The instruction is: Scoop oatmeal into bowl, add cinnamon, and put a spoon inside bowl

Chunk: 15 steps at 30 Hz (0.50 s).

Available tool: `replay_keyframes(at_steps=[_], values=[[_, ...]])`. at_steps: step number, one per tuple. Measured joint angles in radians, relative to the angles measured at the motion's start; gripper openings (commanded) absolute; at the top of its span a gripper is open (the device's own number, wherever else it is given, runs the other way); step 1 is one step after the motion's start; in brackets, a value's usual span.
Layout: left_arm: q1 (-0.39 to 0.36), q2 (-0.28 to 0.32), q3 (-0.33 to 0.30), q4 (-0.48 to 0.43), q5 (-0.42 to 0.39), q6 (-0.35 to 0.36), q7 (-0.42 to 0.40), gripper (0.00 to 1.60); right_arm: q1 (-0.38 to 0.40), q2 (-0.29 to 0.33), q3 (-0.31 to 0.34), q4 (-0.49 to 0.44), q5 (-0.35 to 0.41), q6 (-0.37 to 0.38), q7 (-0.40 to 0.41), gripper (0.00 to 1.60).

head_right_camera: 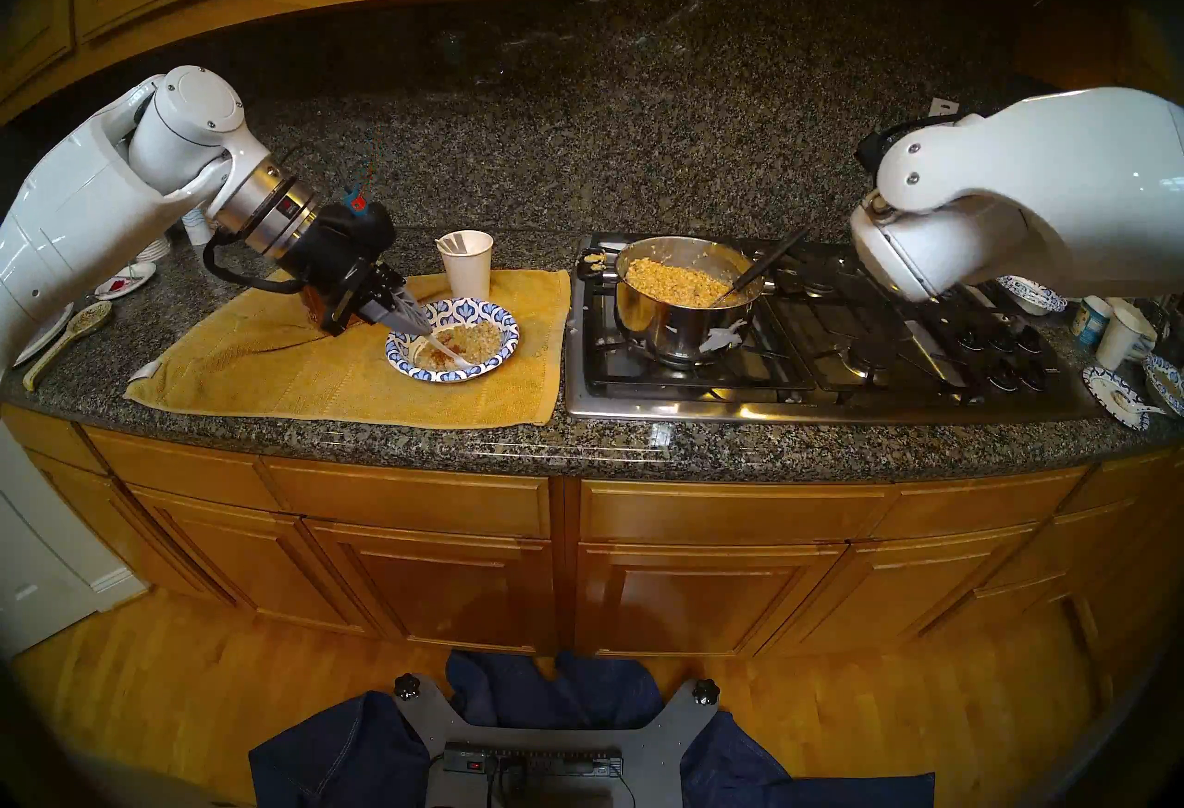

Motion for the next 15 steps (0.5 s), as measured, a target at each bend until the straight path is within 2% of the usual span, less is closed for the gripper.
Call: replay_keyframes(at_steps=[8, 15], values=[[0.006, 0.093, 0.039, -0.115, -0.031, 0.059, 0.059, 0.0, 0.0, -0.002, 0.0, 0.0, 0.0, 0.0, 0.001, 1.6], [0.004, 0.158, 0.056, -0.148, -0.046, 0.127, 0.124, 0.0, 0.001, -0.003, 0.0, 0.001, -0.001, 0.0, 0.001, 1.6]])
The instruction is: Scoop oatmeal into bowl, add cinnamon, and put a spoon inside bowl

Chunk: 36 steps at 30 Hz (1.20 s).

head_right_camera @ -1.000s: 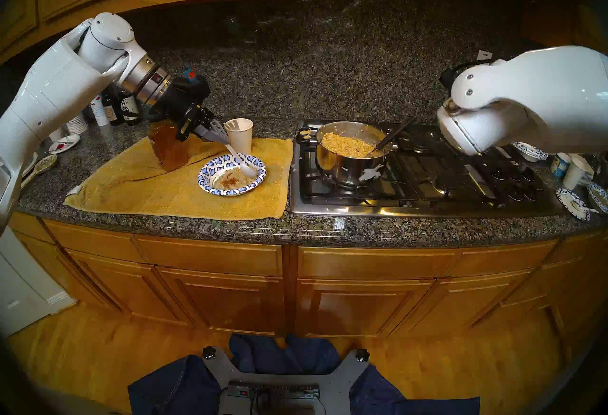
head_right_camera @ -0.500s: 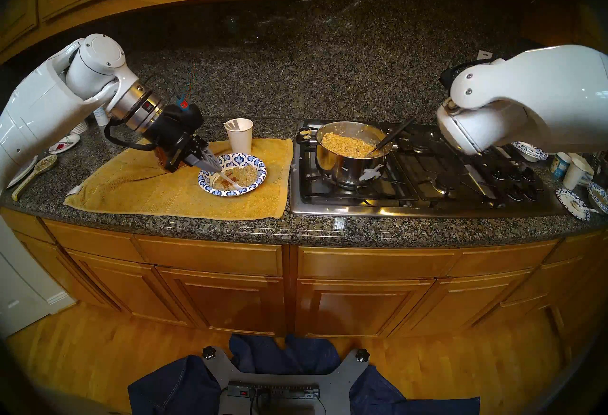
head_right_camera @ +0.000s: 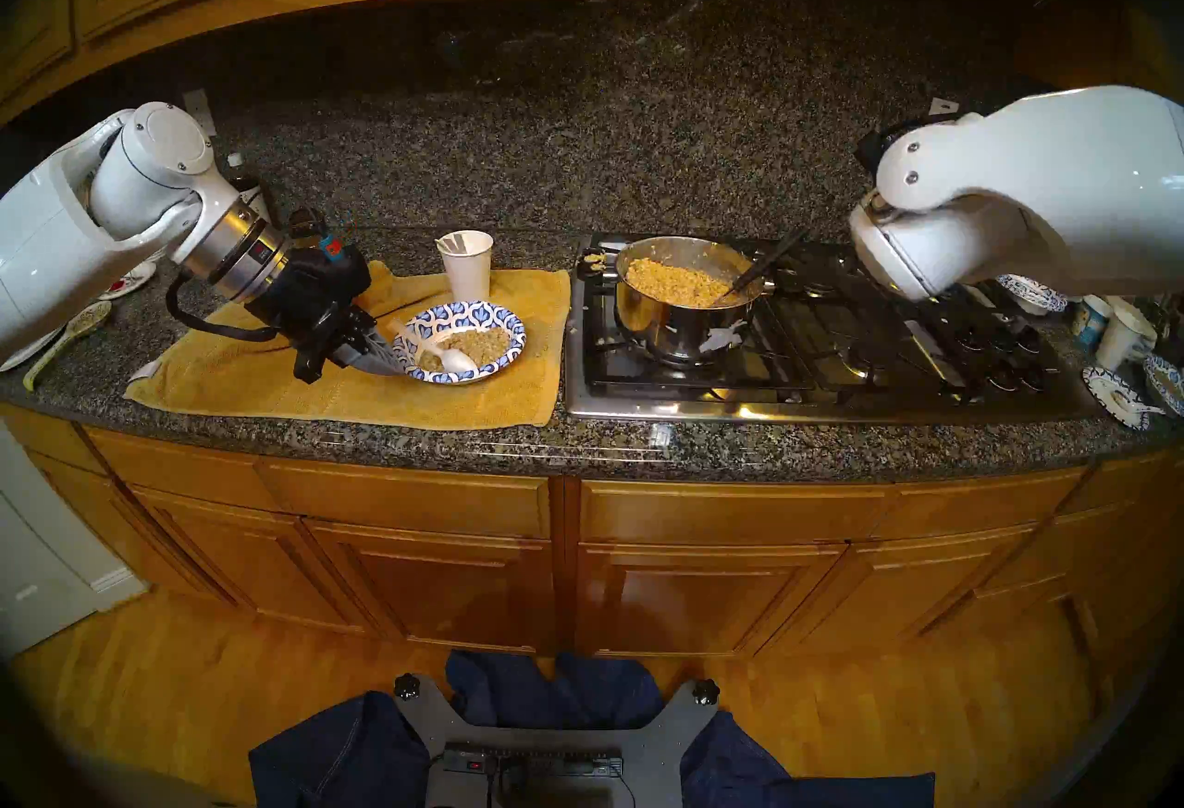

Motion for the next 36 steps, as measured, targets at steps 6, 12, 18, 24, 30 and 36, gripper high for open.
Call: replay_keyframes(at_steps=[6, 12, 18, 24, 30, 36], values=[[-0.027, 0.072, -0.01, 0.007, -0.025, 0.073, 0.077, 0.0, 0.0, 0.0, 0.0, 0.0, -0.001, 0.0, 0.0, 1.6], [-0.058, 0.114, -0.025, -0.008, -0.065, 0.136, 0.141, 0.68, 0.001, 0.0, 0.0, 0.0, -0.002, 0.0, 0.0, 1.6], [-0.083, 0.135, -0.041, -0.051, -0.141, 0.202, 0.208, 1.59, 0.001, 0.0, 0.0, 0.0, -0.002, 0.0, 0.0, 1.6], [-0.098, 0.171, -0.054, -0.072, -0.248, 0.272, 0.279, 1.6, 0.001, 0.0, 0.0, 0.0, -0.003, 0.0, 0.0, 1.6], [-0.097, 0.205, -0.053, -0.051, -0.35, 0.33, 0.342, 1.6, 0.001, 0.0, 0.0, 0.0, -0.005, 0.0, 0.0, 1.6], [-0.08, 0.224, -0.027, -0.011, -0.399, 0.34, 0.356, 1.6, 0.002, 0.002, 0.0, 0.0, -0.009, 0.0, -0.001, 1.6]])
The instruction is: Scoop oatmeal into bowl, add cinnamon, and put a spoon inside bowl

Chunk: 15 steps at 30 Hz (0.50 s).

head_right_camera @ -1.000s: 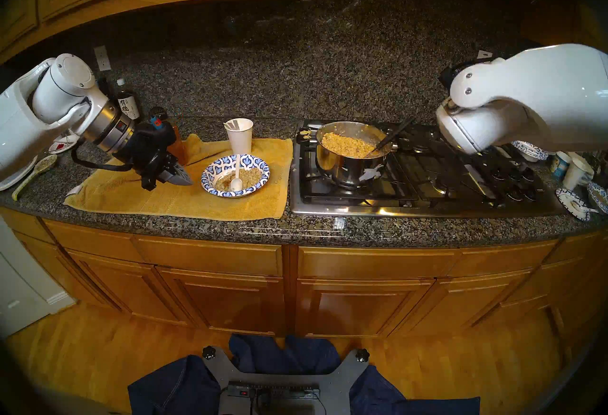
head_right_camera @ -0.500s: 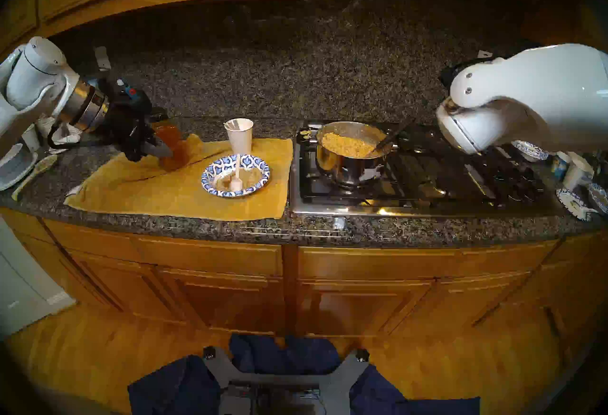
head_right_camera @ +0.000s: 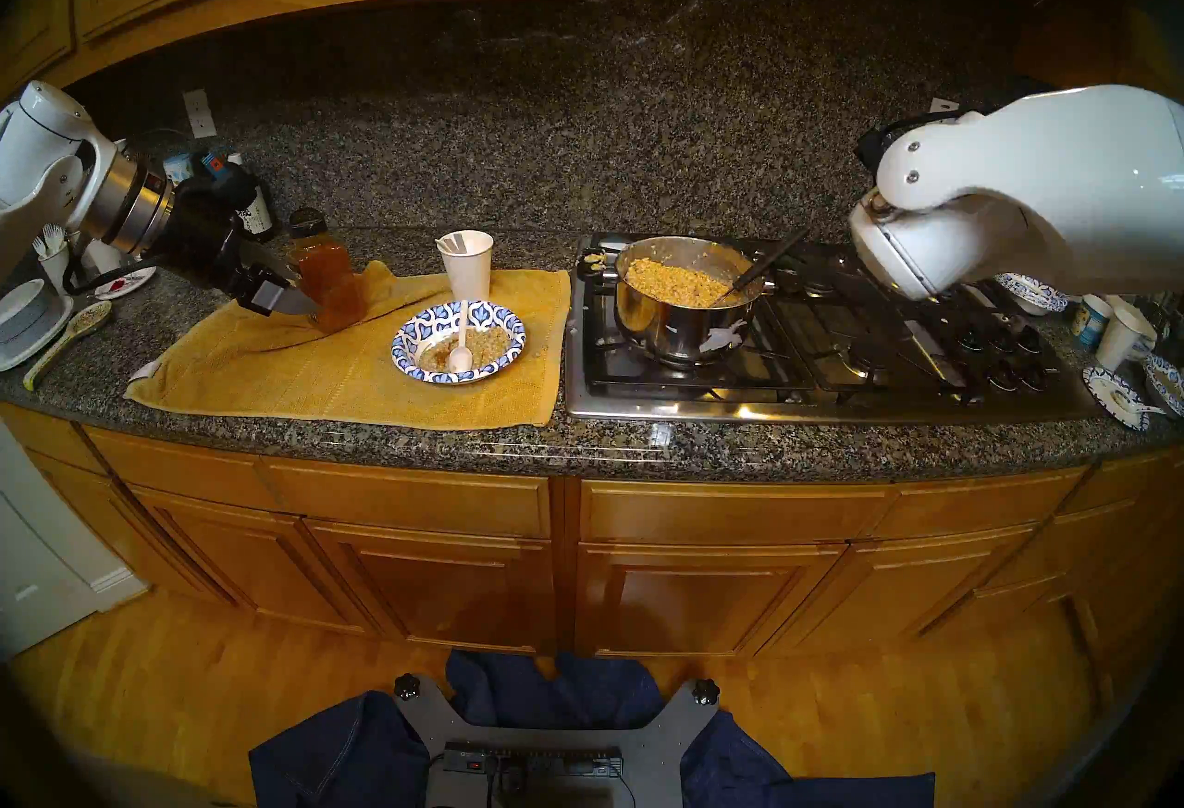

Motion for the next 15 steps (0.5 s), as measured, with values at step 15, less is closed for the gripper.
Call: replay_keyframes(at_steps=[15], values=[[0.021, 0.032, 0.04, 0.035, -0.069, 0.0, 0.001, 1.6, 0.0, 0.018, 0.001, -0.001, -0.018, 0.0, -0.002, 1.6]])
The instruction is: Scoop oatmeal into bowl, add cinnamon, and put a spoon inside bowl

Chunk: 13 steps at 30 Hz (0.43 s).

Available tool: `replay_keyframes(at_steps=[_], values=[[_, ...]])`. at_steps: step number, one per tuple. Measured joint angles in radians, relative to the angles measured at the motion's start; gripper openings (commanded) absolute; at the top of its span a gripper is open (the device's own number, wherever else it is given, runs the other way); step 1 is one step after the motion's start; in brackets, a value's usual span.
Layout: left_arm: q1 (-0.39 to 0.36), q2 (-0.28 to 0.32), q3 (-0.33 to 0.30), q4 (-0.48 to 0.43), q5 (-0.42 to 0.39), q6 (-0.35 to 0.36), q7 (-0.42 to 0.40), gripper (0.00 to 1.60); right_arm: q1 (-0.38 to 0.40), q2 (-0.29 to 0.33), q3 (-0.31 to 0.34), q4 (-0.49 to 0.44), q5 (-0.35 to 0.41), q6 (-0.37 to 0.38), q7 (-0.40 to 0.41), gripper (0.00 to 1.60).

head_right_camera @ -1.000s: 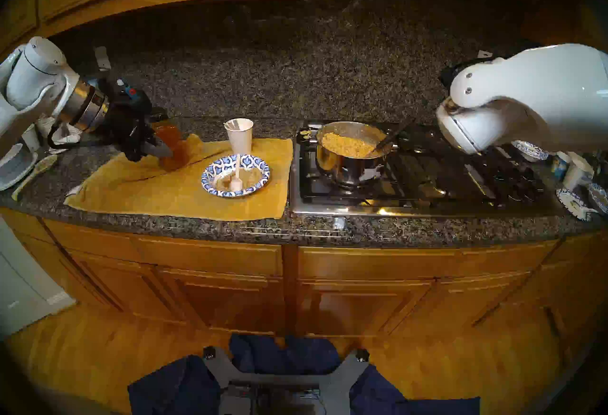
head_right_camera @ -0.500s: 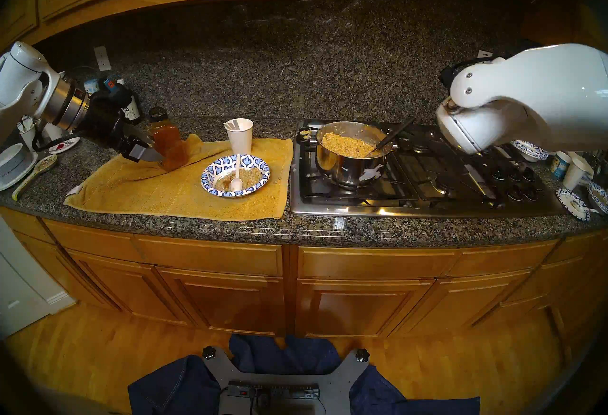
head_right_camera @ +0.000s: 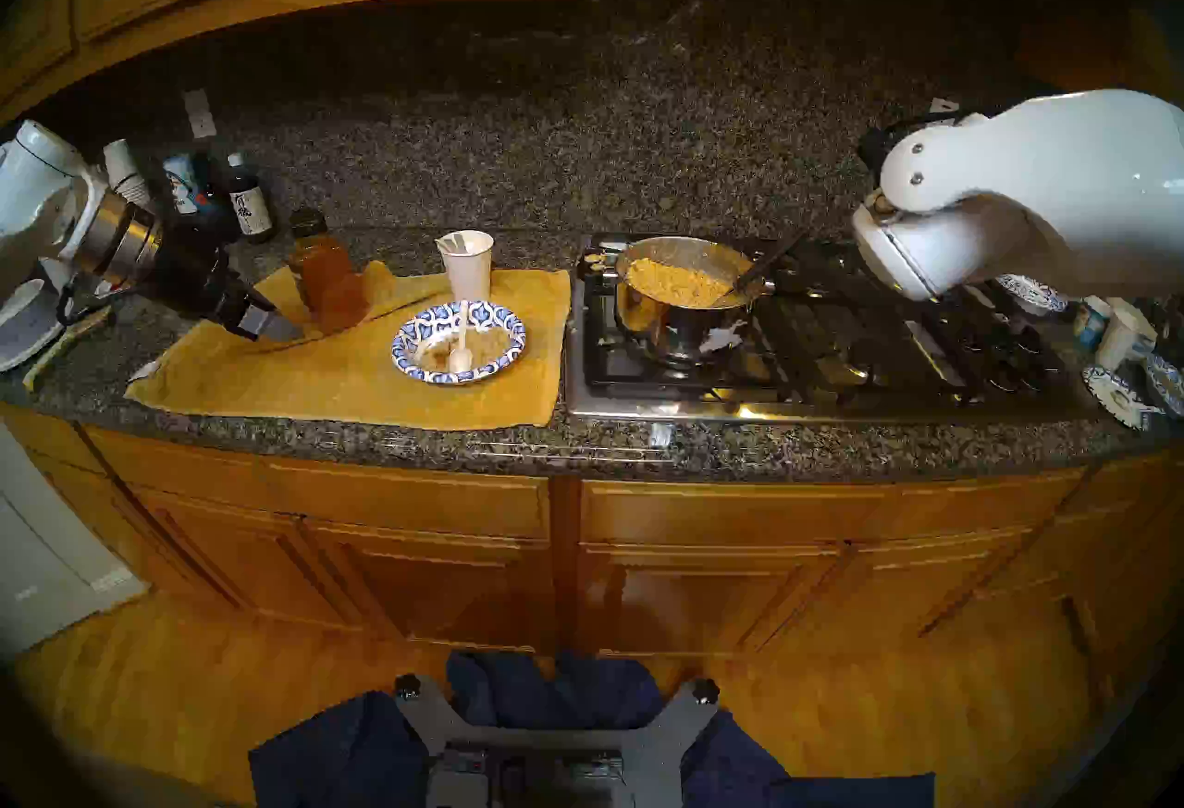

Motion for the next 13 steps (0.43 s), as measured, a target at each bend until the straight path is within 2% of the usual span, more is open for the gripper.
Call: replay_keyframes(at_steps=[13], values=[[0.0, 0.009, 0.008, -0.003, -0.023, 0.0, 0.0, 1.6, 0.0, 0.013, 0.002, -0.001, -0.017, 0.0, -0.004, 1.6]])
